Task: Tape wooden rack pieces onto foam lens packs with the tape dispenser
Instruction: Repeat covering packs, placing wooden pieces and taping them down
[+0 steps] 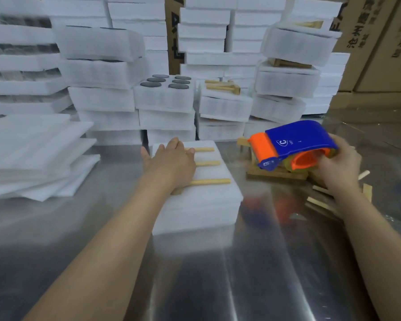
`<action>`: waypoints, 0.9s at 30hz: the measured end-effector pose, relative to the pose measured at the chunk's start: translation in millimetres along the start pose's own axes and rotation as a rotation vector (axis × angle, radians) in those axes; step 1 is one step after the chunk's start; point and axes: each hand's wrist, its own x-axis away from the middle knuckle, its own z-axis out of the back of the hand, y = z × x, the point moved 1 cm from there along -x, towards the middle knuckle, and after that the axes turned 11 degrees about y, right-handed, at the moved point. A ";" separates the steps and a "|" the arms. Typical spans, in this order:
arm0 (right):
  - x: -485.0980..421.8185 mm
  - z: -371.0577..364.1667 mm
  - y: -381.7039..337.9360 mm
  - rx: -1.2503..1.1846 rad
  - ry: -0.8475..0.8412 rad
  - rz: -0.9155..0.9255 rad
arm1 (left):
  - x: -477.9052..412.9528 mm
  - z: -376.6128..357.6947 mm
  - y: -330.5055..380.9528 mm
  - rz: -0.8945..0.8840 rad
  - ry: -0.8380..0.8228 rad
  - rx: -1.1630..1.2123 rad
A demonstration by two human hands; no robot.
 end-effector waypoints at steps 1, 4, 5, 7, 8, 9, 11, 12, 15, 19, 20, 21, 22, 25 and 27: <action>0.5 -1.6 4.0 0.018 -0.022 -0.009 | 0.0 0.4 0.0 -0.004 -0.007 -0.017; 1.3 -6.2 15.1 0.072 -0.039 -0.056 | 0.1 5.1 3.1 0.040 -0.062 -0.039; 1.7 -7.8 16.6 0.083 -0.039 -0.073 | -2.4 10.4 7.9 0.106 -0.085 -0.030; 0.5 -10.1 17.9 0.097 -0.033 -0.079 | -14.7 22.0 24.0 0.218 -0.126 -0.063; 0.0 -10.4 18.0 0.102 -0.035 -0.080 | -19.1 27.0 34.7 0.235 -0.160 -0.096; -0.2 -10.7 17.5 0.106 -0.042 -0.083 | -20.2 29.9 46.7 0.230 -0.197 -0.135; -0.4 -10.8 17.6 0.117 -0.054 -0.078 | -15.8 22.9 64.4 0.199 -0.219 -0.213; -0.8 -11.0 18.5 0.124 -0.051 -0.071 | -12.5 14.7 69.1 0.200 -0.185 -0.237; 1.8 -10.7 17.1 0.118 -0.066 -0.032 | -7.5 -6.8 69.1 0.225 0.094 -0.122; 5.5 -10.7 9.4 0.063 -0.110 -0.033 | -17.8 -11.6 74.3 -0.195 0.284 0.032; 6.5 -10.0 8.1 0.059 -0.111 -0.051 | -18.9 -13.7 77.0 -0.288 0.246 0.044; 6.9 -9.3 6.7 0.059 -0.106 -0.070 | -19.4 -16.3 78.8 -0.325 0.193 0.039; 7.6 -8.6 5.0 0.065 -0.099 -0.080 | -20.5 -18.0 78.9 -0.326 0.138 0.029; 10.1 -7.7 -4.6 0.136 -0.086 -0.039 | -24.7 -21.2 75.7 -0.304 0.063 0.000; 10.3 -8.2 -11.6 0.192 -0.071 0.014 | -25.7 -20.8 75.7 -0.299 0.120 0.029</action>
